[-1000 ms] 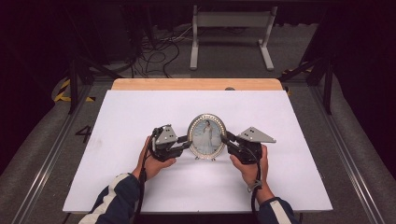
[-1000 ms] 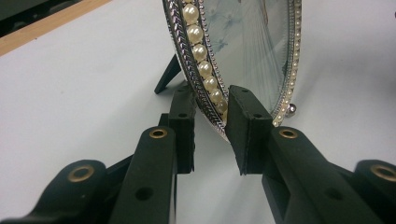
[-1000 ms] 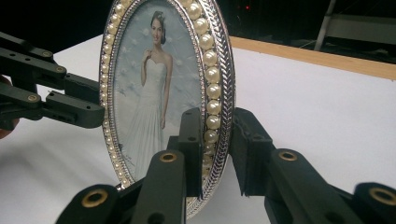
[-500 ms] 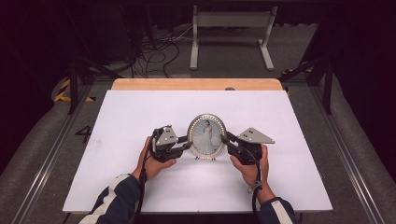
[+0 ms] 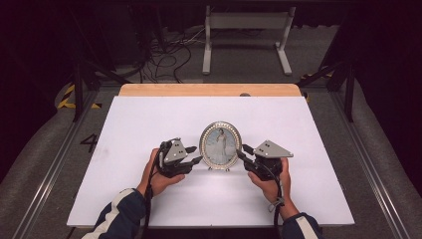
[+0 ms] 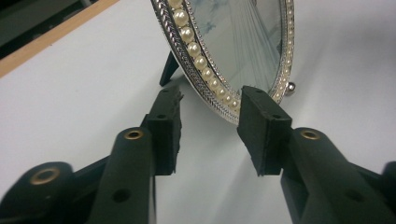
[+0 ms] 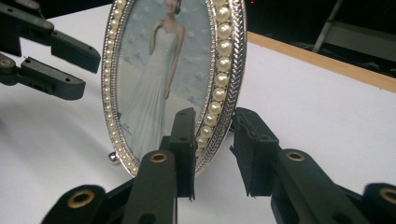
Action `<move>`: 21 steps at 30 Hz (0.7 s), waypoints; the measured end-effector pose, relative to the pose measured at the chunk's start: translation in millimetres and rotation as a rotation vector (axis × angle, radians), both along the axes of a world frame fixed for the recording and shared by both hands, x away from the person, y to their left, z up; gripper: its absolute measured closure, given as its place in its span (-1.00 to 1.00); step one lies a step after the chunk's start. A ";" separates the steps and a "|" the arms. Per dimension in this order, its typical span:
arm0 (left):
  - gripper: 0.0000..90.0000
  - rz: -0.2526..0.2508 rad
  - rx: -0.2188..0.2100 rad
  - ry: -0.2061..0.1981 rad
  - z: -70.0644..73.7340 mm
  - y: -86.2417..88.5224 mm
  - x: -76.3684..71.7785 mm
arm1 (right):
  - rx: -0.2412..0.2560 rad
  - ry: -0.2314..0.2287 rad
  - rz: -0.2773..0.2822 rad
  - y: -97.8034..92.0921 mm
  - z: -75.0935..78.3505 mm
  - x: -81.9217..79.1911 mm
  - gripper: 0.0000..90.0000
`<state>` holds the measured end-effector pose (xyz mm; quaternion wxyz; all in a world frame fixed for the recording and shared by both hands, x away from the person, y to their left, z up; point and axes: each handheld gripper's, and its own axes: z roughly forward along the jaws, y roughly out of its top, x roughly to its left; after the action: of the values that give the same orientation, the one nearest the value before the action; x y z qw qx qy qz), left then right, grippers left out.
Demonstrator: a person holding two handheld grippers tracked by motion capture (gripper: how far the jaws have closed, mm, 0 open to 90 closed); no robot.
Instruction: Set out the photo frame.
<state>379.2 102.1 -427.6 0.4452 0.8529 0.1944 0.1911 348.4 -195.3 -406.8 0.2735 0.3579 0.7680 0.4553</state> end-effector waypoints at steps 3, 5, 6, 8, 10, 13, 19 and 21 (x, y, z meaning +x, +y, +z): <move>0.23 -0.001 0.012 -0.007 -0.2 1.3 -2.6 | -0.025 -0.005 0.012 -1.1 -0.1 -3.0 0.48; 0.21 -0.002 0.012 -0.008 -0.2 1.8 -3.0 | -0.031 -0.008 0.017 -1.9 -0.5 -3.8 0.46; 0.19 0.003 0.016 -0.012 -0.2 2.4 -3.5 | -0.035 -0.007 0.021 -2.7 -0.9 -4.4 0.44; 0.14 0.009 0.015 -0.010 -0.2 4.9 -4.4 | -0.044 -0.004 0.026 -4.1 -1.7 -5.7 0.41; 0.08 0.015 0.019 -0.018 -0.4 7.9 -6.0 | -0.057 -0.003 0.027 -5.5 -2.3 -7.4 0.36; -0.01 0.024 0.027 -0.022 -0.6 12.8 -8.9 | -0.075 -0.007 0.035 -7.7 -2.5 -9.4 0.30; -0.20 0.049 0.033 -0.040 0.2 22.6 -15.3 | -0.098 -0.009 0.045 -12.0 -4.0 -13.2 0.15; -0.26 0.050 0.039 -0.046 -0.4 25.2 -17.9 | -0.102 -0.006 0.048 -13.6 -4.9 -14.3 0.09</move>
<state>361.4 127.3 -428.0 0.4279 0.8517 0.2015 0.2254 334.2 -208.8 -411.7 0.2828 0.3235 0.7977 0.4230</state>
